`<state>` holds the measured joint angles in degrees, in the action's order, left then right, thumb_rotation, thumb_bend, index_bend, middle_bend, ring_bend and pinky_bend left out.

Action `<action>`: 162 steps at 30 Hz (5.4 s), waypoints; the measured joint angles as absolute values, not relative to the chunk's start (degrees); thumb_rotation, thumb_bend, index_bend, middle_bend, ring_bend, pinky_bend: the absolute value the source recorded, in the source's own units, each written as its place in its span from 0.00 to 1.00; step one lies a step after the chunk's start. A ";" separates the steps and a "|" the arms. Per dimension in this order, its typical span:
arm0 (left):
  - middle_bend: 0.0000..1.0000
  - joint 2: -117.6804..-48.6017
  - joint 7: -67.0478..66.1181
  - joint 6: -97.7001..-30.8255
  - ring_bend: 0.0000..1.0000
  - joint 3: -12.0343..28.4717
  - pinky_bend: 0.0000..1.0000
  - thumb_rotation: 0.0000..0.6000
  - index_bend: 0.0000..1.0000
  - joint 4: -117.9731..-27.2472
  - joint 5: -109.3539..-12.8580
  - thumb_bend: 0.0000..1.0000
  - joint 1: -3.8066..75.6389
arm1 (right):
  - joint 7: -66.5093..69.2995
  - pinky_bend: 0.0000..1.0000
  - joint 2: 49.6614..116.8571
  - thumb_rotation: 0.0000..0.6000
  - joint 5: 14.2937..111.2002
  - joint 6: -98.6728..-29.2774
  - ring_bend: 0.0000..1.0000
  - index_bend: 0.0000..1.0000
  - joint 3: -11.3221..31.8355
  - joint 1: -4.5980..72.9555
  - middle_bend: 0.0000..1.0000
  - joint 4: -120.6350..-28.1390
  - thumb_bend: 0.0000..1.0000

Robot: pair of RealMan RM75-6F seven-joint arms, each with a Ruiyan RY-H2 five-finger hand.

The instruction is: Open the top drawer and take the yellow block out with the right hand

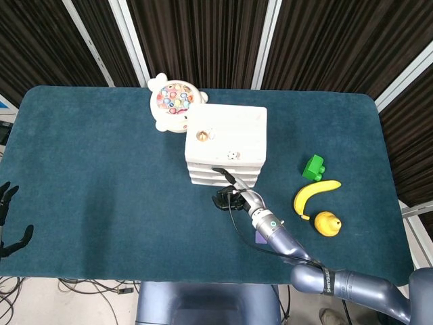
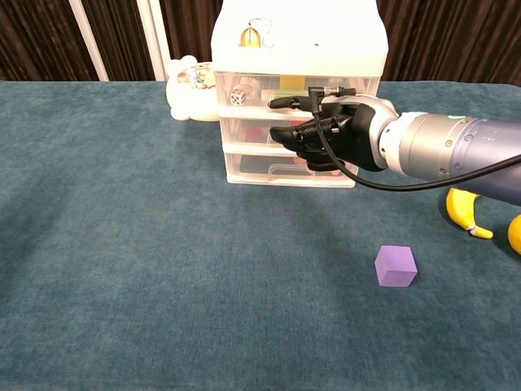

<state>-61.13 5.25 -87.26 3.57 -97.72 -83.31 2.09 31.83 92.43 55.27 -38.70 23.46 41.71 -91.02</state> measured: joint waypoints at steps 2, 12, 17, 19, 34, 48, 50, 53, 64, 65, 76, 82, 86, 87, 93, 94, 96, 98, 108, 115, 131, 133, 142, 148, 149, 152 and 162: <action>0.00 -61.15 5.18 -87.29 0.00 3.61 0.00 1.00 0.04 -97.78 -83.20 0.36 2.06 | 31.86 0.99 92.38 1.00 55.32 -38.59 0.91 0.00 23.45 41.75 0.81 -90.97 0.51; 0.00 -61.23 4.89 -87.34 0.00 3.75 0.00 1.00 0.04 -97.95 -82.93 0.36 2.00 | 33.23 0.99 91.99 1.00 56.16 -37.57 0.91 0.01 23.55 41.62 0.81 -91.09 0.51; 0.00 -61.28 4.75 -87.40 0.00 3.78 0.00 1.00 0.04 -97.96 -82.86 0.36 1.95 | 34.50 0.99 91.63 1.00 57.04 -36.82 0.91 0.01 23.75 41.42 0.81 -91.25 0.51; 0.00 -61.29 4.67 -87.41 0.00 3.80 0.00 1.00 0.04 -97.98 -82.82 0.36 1.94 | 35.01 0.99 91.53 1.00 57.39 -36.50 0.91 0.02 23.80 41.36 0.81 -91.29 0.51; 0.00 -61.40 4.42 -87.51 0.00 4.01 0.00 1.00 0.04 -98.03 -82.49 0.36 1.86 | 38.47 0.99 90.91 1.00 59.15 -33.74 0.91 0.11 24.37 41.58 0.81 -90.70 0.51; 0.00 -61.48 4.11 -87.51 0.00 4.10 0.00 1.00 0.04 -98.05 -82.31 0.36 1.81 | 40.47 0.99 90.26 1.00 60.40 -32.82 0.91 0.19 24.53 41.49 0.81 -90.88 0.51; 0.00 -61.50 4.10 -87.54 0.00 4.13 0.00 1.00 0.04 -98.06 -82.27 0.36 1.80 | 40.62 0.99 90.13 1.00 60.60 -32.80 0.91 0.19 24.45 41.40 0.81 -91.00 0.51; 0.00 -61.51 4.05 -87.55 0.00 4.16 0.00 1.00 0.04 -98.08 -82.21 0.36 1.78 | 40.94 0.99 89.96 1.00 60.99 -32.94 0.91 0.19 24.28 41.12 0.81 -91.38 0.51; 0.00 -61.52 4.07 -87.57 0.00 4.24 0.00 1.00 0.04 -98.04 -82.14 0.36 1.74 | 41.47 0.99 90.08 1.00 62.51 -33.94 0.91 0.19 23.23 40.51 0.81 -92.57 0.51; 0.00 -61.51 4.07 -87.55 0.00 4.24 0.00 1.00 0.04 -98.02 -82.13 0.36 1.75 | 41.54 0.99 90.13 1.00 62.59 -33.97 0.91 0.19 23.14 40.49 0.81 -92.57 0.51; 0.00 -61.56 3.96 -87.53 0.00 4.27 0.00 1.00 0.04 -97.97 -82.10 0.36 1.74 | 41.91 0.99 90.26 1.00 63.67 -34.96 0.91 0.19 21.95 39.75 0.81 -92.97 0.51; 0.00 -61.60 3.88 -87.53 0.00 4.29 0.00 1.00 0.04 -97.95 -82.06 0.36 1.73 | 41.98 0.99 90.09 1.00 64.35 -35.83 0.91 0.19 21.46 39.23 0.81 -93.89 0.51; 0.00 -61.62 3.84 -87.53 0.00 4.29 0.00 1.00 0.04 -97.90 -82.05 0.36 1.72 | 41.97 0.99 89.95 1.00 64.80 -36.37 0.91 0.19 21.12 38.92 0.81 -94.58 0.51; 0.00 -61.63 3.82 -87.52 0.00 4.30 0.00 1.00 0.04 -97.89 -82.04 0.36 1.72 | 41.97 0.99 89.93 1.00 64.87 -36.50 0.91 0.19 21.05 38.85 0.81 -94.72 0.51; 0.00 -61.65 3.80 -87.43 0.00 4.35 0.00 1.00 0.04 -97.84 -81.91 0.36 1.74 | 42.04 0.99 89.85 1.00 65.55 -37.14 0.91 0.19 20.31 38.40 0.81 -95.84 0.51; 0.00 -61.65 3.78 -87.36 0.00 4.34 0.00 1.00 0.04 -97.83 -81.87 0.36 1.76 | 42.14 0.99 89.85 1.00 65.71 -37.28 0.91 0.19 20.16 38.29 0.81 -96.02 0.51; 0.00 -61.65 3.78 -87.38 0.00 4.33 0.00 1.00 0.04 -97.80 -81.87 0.36 1.75 | 42.31 0.99 89.89 1.00 65.95 -37.59 0.91 0.19 20.02 38.11 0.81 -96.22 0.51; 0.00 -61.66 3.85 -87.45 0.00 4.37 0.00 1.00 0.04 -97.78 -81.87 0.36 1.72 | 42.47 0.99 89.92 1.00 66.28 -37.86 0.91 0.19 19.79 37.93 0.81 -96.43 0.51; 0.00 -61.70 3.64 -87.40 0.00 4.40 0.00 1.00 0.04 -97.77 -81.77 0.36 1.74 | 42.88 0.99 89.56 1.00 67.78 -38.71 0.91 0.18 18.73 37.31 0.81 -97.27 0.51; 0.00 -61.73 3.51 -87.43 0.00 4.43 0.00 1.00 0.04 -97.80 -81.71 0.36 1.71 | 43.44 0.99 89.29 1.00 68.77 -39.24 0.91 0.18 17.91 36.84 0.81 -97.96 0.51; 0.00 -61.77 3.49 -87.33 0.00 4.48 0.00 1.00 0.04 -97.71 -81.67 0.36 1.75 | 44.52 0.99 89.13 1.00 71.11 -40.41 0.91 0.18 15.98 36.01 0.81 -99.19 0.51; 0.00 -61.77 3.47 -87.32 0.00 4.46 0.00 1.00 0.04 -97.72 -81.67 0.36 1.75 | 44.65 0.99 89.01 1.00 71.45 -40.53 0.91 0.18 15.77 35.95 0.81 -99.44 0.51; 0.00 -61.79 3.44 -87.31 0.00 4.46 0.00 1.00 0.04 -97.73 -81.69 0.36 1.76 | 45.37 0.99 88.40 1.00 72.76 -40.96 0.91 0.18 15.01 35.81 0.81 -100.34 0.51; 0.00 -61.78 3.46 -87.27 0.00 4.51 0.00 1.00 0.04 -97.68 -81.55 0.36 1.76 | 45.53 0.99 87.39 1.00 73.60 -41.83 0.91 0.18 14.64 35.40 0.81 -101.69 0.51; 0.00 -61.79 3.49 -87.26 0.00 4.51 0.00 1.00 0.04 -97.67 -81.57 0.36 1.77 | 45.47 0.99 87.10 1.00 73.85 -42.05 0.91 0.18 14.54 35.28 0.81 -102.10 0.51; 0.00 -61.79 3.48 -87.22 0.00 4.44 0.00 1.00 0.04 -97.64 -81.68 0.36 1.77 | 44.88 0.99 85.78 1.00 74.62 -43.00 0.92 0.18 14.27 34.84 0.82 -103.80 0.51; 0.00 -61.79 3.46 -87.41 0.00 4.37 0.00 1.00 0.04 -97.78 -81.88 0.36 1.69 | 36.94 1.00 79.89 1.00 73.21 -44.58 0.92 0.11 14.34 34.81 0.83 -109.64 0.51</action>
